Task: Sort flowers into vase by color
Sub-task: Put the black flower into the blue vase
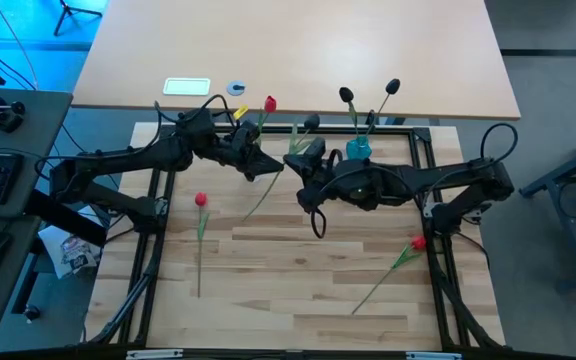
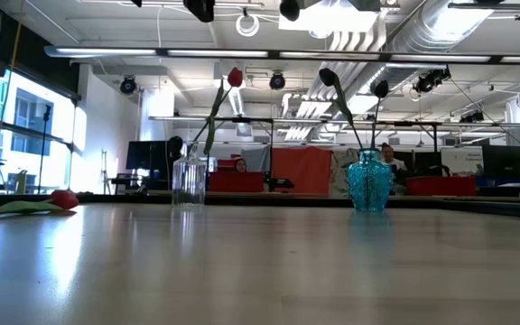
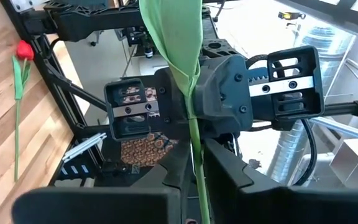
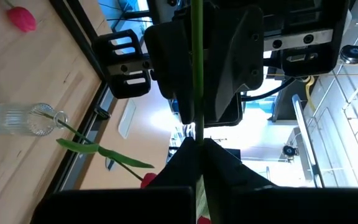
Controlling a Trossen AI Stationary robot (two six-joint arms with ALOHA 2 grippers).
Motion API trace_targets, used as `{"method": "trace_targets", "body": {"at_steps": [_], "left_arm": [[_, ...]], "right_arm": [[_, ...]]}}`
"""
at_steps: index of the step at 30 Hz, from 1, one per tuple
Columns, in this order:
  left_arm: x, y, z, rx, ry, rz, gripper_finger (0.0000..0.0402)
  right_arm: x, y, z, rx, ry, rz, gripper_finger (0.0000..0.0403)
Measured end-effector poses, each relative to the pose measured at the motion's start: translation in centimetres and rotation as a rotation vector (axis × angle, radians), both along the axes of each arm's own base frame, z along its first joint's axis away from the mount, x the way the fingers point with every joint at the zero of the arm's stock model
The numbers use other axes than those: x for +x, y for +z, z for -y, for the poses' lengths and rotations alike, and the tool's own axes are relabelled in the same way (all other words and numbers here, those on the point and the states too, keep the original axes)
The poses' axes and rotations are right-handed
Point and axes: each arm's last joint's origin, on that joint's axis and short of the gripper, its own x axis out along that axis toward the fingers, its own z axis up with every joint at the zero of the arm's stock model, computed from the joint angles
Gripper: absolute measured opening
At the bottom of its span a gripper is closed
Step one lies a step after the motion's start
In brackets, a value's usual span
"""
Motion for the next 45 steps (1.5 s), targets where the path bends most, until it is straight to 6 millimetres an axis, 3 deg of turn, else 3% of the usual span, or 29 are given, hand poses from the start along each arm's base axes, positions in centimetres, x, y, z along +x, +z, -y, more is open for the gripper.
{"method": "trace_targets", "body": {"at_steps": [7, 15, 21, 25, 29, 33, 37, 41, 45], "left_arm": [[-0.1, 0.0, -0.3, 0.026, 0.007, 0.006, 0.0003], [-0.7, 0.2, -2.0, 0.041, 0.069, 0.017, 0.0001], [-1.8, 0.1, -5.0, 0.114, 0.187, 0.026, 0.0000], [-2.9, 0.3, -6.7, 0.223, 0.267, 0.046, 0.0000], [-3.5, 1.0, -6.5, 0.414, 0.311, 0.102, 0.0000], [-2.5, 1.1, -4.8, 0.654, 0.361, 0.131, 0.0000], [-0.5, 0.5, -2.6, 1.068, 0.487, 0.113, 0.0000], [2.7, -0.6, -1.6, 1.338, 0.630, 0.162, 0.0000], [6.0, -2.8, -1.5, 1.367, 0.714, 0.313, 0.0000]], "right_arm": [[0.0, 0.0, -0.1, 0.002, 0.008, 0.006, 0.0028], [0.1, 1.0, -0.4, 0.066, -0.021, 0.141, 0.0137], [-0.4, 2.0, -1.9, 0.093, -0.107, 0.266, 0.0207], [-1.8, 3.5, -2.4, 0.253, -0.194, 0.456, 0.0225], [-5.0, 5.1, -1.7, 0.535, -0.264, 0.628, 0.0226], [-9.5, 6.3, -0.3, 0.877, -0.264, 0.730, 0.0227], [-13.2, 7.0, 0.9, 1.179, -0.216, 0.768, 0.0227], [-15.0, 7.4, 1.2, 1.280, -0.165, 0.815, 0.0227], [-15.6, 7.6, 1.4, 1.294, -0.145, 0.843, 0.0227]]}}
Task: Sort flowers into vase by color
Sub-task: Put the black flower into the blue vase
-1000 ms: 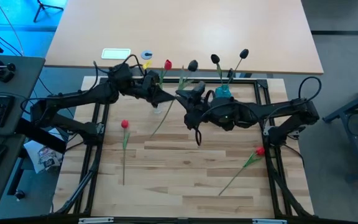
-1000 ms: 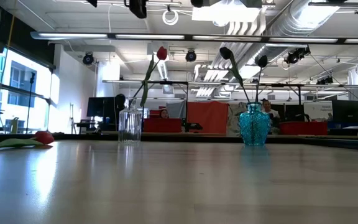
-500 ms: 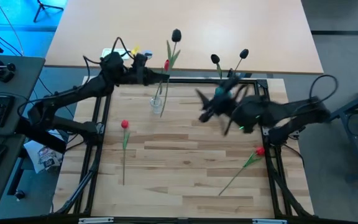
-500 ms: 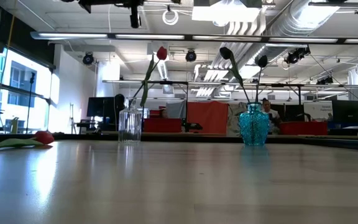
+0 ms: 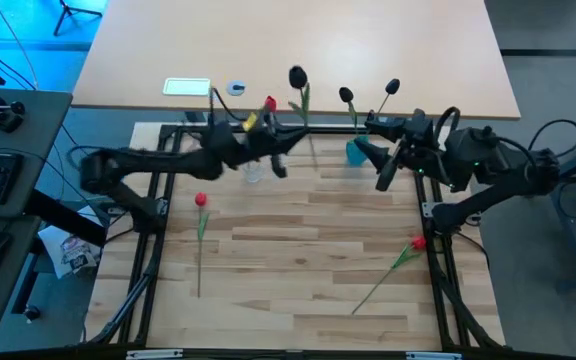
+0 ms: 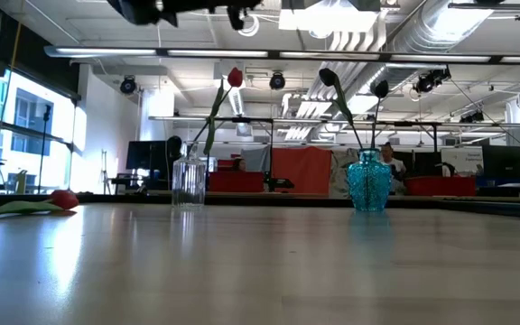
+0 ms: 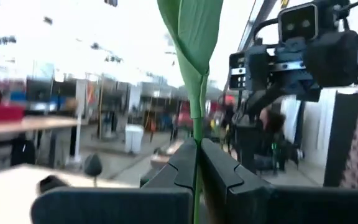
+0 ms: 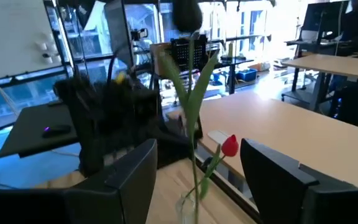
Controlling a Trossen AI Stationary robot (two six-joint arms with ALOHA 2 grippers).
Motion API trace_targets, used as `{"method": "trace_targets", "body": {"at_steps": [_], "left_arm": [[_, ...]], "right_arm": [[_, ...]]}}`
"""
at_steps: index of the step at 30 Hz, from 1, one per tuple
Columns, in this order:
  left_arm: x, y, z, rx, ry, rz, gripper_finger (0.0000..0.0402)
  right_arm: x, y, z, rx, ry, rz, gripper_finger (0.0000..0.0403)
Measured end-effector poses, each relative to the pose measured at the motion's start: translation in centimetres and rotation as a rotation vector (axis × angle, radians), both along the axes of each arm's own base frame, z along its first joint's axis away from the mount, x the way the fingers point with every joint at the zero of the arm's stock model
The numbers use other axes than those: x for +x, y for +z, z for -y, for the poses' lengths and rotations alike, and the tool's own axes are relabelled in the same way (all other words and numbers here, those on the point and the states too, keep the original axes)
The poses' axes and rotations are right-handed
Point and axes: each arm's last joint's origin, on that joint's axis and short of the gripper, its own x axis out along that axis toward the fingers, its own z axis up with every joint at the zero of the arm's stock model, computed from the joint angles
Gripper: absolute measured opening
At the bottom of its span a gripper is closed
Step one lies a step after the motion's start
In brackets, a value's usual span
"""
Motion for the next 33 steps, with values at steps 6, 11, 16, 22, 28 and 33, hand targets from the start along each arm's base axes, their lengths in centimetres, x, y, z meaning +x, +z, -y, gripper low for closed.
{"method": "trace_targets", "body": {"at_steps": [6, 11, 16, 22, 28, 33], "left_arm": [[4.7, -3.6, -0.3, -0.030, 0.113, 0.041, 0.0000], [8.3, -4.1, -0.3, 0.020, 0.118, 0.043, 0.0000], [11.1, -4.3, -1.4, 0.024, 0.132, 0.047, 0.0000], [13.3, -5.2, -2.4, 0.066, 0.194, 0.024, 0.0000], [15.1, -6.4, -3.9, 0.081, 0.281, 0.024, 0.0000], [16.9, -8.9, -5.8, 0.071, 0.305, 0.009, 0.0000]], "right_arm": [[0.0, 0.2, 0.0, -0.010, 0.000, 0.011, 0.0227], [0.0, 0.2, 0.0, -0.012, 0.000, 0.010, 0.0227], [0.0, 0.2, 0.0, -0.033, -0.003, -0.002, 0.0227], [0.0, 0.3, 0.1, -0.064, -0.046, -0.010, 0.0227], [0.0, 0.5, 0.2, -0.072, -0.060, 0.004, 0.0227], [-0.1, 0.6, 0.2, -0.078, -0.090, 0.012, 0.0227]]}}
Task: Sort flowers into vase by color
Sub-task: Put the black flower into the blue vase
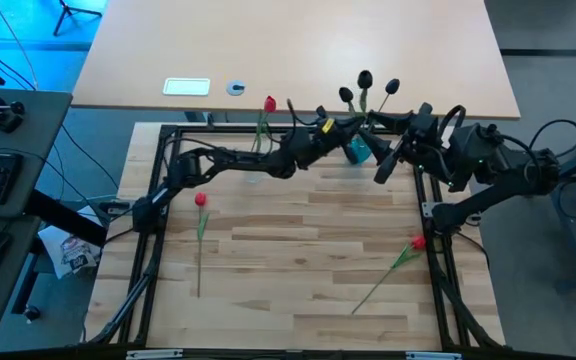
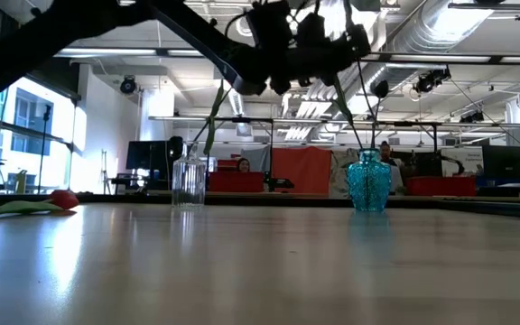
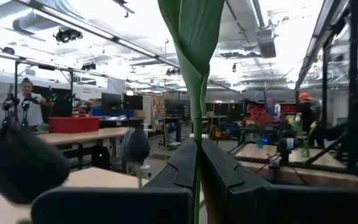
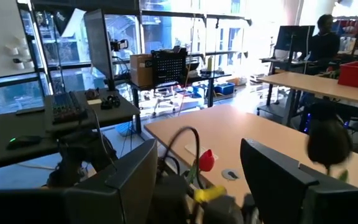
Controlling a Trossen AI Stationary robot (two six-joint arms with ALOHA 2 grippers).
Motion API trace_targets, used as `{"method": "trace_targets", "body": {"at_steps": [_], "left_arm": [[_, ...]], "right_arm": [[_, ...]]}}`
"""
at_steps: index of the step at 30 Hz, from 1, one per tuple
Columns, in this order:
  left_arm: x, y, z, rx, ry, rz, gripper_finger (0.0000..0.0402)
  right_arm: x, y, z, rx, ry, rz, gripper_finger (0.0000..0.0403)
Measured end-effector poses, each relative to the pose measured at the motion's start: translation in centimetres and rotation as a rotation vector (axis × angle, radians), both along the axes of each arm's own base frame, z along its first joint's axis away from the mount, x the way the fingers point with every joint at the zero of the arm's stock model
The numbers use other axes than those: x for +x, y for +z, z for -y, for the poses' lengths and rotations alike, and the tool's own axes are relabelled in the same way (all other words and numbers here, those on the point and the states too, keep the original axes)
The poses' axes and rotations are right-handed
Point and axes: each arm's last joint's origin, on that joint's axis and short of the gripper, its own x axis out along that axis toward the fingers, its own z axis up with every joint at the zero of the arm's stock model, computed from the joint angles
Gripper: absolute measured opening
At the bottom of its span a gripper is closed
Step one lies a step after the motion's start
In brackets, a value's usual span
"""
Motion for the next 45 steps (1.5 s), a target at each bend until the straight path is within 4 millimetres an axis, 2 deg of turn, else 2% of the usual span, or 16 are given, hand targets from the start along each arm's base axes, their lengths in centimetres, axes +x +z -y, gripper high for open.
{"method": "trace_targets", "body": {"at_steps": [3, 8, 18, 25, 34, 45], "left_arm": [[1.0, -1.1, -0.9, -0.001, 0.015, 0.001, 0.0000], [1.9, -1.1, -2.0, 0.017, 0.075, 0.017, 0.0000], [1.9, -2.1, -3.6, -0.011, 0.136, -0.125, 0.0000], [1.7, -2.6, -4.5, -0.105, 0.144, -0.123, 0.0000], [2.4, -3.4, -2.9, -0.109, 0.118, -0.217, 0.0001], [2.8, -3.4, -1.5, -0.076, 0.100, -0.237, 0.0001]], "right_arm": [[0.0, 0.0, 0.0, 0.003, -0.007, 0.002, 0.0227], [0.0, 0.0, 0.0, 0.005, -0.007, 0.003, 0.0227], [0.0, 0.0, 0.0, -0.020, -0.007, -0.017, 0.0227], [0.0, 0.0, 0.0, -0.040, -0.007, -0.023, 0.0227], [0.0, 0.2, 0.0, -0.046, -0.007, -0.017, 0.0227], [0.0, 0.9, 0.0, -0.080, -0.011, 0.030, 0.0227]]}}
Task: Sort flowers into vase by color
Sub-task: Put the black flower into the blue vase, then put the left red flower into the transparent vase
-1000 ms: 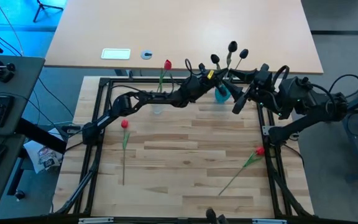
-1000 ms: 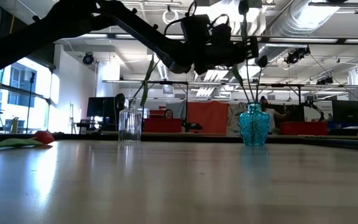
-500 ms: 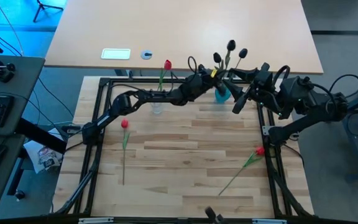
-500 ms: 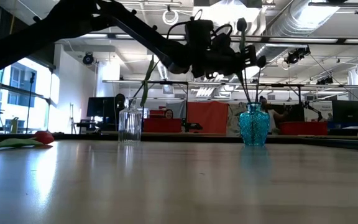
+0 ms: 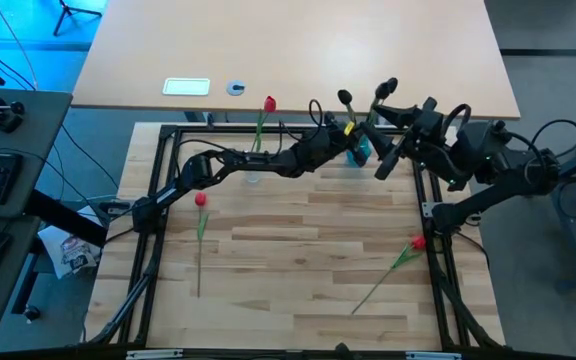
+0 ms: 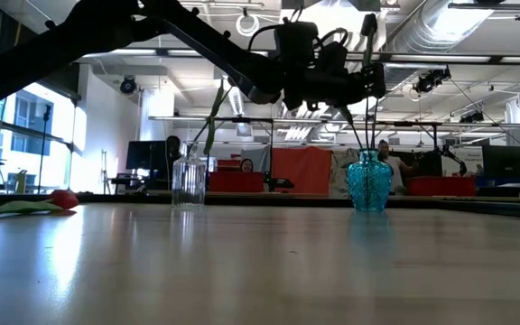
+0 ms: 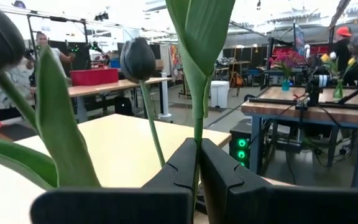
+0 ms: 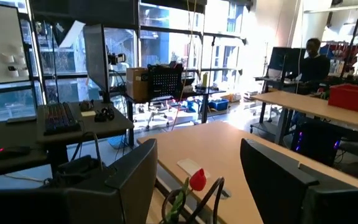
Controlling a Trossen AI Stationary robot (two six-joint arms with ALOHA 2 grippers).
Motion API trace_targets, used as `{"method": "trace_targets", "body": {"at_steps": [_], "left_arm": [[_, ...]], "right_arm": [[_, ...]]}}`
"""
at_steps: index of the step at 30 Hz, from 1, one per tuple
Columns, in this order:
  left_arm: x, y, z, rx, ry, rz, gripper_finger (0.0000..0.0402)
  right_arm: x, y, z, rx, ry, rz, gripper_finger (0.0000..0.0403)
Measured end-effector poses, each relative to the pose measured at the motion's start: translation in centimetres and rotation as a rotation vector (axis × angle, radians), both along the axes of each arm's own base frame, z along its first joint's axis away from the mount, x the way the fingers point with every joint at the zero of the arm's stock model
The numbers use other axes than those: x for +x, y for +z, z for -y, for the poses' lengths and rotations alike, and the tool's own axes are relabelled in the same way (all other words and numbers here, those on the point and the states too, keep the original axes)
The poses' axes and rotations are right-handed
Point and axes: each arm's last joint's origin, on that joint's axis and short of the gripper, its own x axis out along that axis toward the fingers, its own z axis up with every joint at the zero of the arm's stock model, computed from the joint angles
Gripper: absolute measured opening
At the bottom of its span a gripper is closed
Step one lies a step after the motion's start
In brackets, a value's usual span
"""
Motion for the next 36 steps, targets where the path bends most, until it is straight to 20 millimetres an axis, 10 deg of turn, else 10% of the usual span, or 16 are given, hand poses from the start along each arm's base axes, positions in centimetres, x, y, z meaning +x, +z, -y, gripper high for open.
{"method": "trace_targets", "body": {"at_steps": [23, 36], "left_arm": [[-0.1, -0.6, 0.0, -0.050, -0.003, -0.133, 0.0134], [-2.4, 3.7, 1.0, -0.100, -0.008, -0.379, 0.0191]], "right_arm": [[0.0, 0.3, 0.0, -0.036, -0.004, 0.001, 0.0227], [-0.1, 0.8, 0.0, -0.101, -0.012, 0.008, 0.0227]]}}
